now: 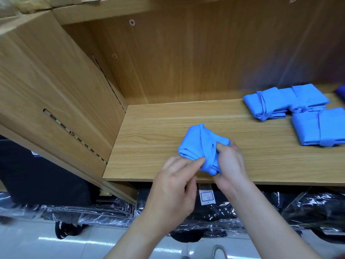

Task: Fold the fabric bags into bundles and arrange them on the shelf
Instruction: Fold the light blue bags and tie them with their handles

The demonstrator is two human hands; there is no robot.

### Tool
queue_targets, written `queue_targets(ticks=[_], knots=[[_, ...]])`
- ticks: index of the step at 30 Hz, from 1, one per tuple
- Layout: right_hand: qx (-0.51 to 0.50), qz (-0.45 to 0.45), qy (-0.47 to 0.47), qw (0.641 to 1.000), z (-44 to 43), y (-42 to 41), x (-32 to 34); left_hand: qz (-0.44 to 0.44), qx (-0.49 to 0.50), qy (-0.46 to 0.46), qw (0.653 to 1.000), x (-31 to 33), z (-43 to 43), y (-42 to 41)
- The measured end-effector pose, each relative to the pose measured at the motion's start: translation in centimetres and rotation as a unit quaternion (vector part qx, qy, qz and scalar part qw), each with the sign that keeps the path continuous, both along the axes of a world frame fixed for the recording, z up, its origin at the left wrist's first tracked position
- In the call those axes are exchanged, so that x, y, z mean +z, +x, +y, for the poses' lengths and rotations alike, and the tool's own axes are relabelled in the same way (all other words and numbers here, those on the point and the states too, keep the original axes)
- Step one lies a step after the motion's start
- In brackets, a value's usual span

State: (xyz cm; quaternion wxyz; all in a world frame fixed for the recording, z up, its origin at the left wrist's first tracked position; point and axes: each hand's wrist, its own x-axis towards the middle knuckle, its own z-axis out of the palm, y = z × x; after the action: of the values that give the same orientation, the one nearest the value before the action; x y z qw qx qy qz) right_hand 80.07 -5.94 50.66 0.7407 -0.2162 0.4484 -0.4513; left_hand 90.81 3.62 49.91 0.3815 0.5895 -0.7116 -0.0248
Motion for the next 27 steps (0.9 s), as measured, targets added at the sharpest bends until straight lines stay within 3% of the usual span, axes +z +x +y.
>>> queue_targets(ticks=[3,5,10,12,14,16,18,20,22,27], knots=[[0.089,0.004,-0.003,0.996,-0.7,-0.7,0.6,-0.069,0.009,-0.011,0.998,2.3,-0.5,2.0],[0.170,-0.001,-0.011,0.985,-0.6,-1.1,1.0,-0.078,-0.001,0.029,0.997,3.2,-1.4,3.4],[0.290,0.048,-0.081,0.952,-0.4,-1.8,1.4,0.063,-0.113,0.125,0.984,2.0,-3.4,5.3],[0.312,0.091,-0.122,0.938,-0.8,-2.6,1.3,0.092,-0.080,0.186,0.975,1.6,-3.2,5.3],[0.314,0.074,-0.156,0.934,-1.1,-3.5,1.3,0.159,-0.026,0.250,0.955,1.1,-3.1,5.0],[0.279,0.062,-0.195,0.938,-0.6,-3.5,1.4,0.313,0.009,0.272,0.910,0.8,-3.2,4.2],[0.173,0.089,-0.223,0.955,0.3,-2.4,1.1,0.440,0.014,0.269,0.857,0.7,-3.3,2.7],[0.063,0.148,-0.224,0.961,1.0,-0.9,0.2,0.489,0.038,0.254,0.834,0.7,-3.3,0.8],[-0.001,0.221,-0.244,0.944,1.5,0.1,-0.2,0.520,0.087,0.231,0.817,0.8,-3.2,-0.9],[-0.076,0.297,-0.296,0.905,1.0,0.5,-1.0,0.622,0.163,0.136,0.754,0.1,-3.2,-3.6]])
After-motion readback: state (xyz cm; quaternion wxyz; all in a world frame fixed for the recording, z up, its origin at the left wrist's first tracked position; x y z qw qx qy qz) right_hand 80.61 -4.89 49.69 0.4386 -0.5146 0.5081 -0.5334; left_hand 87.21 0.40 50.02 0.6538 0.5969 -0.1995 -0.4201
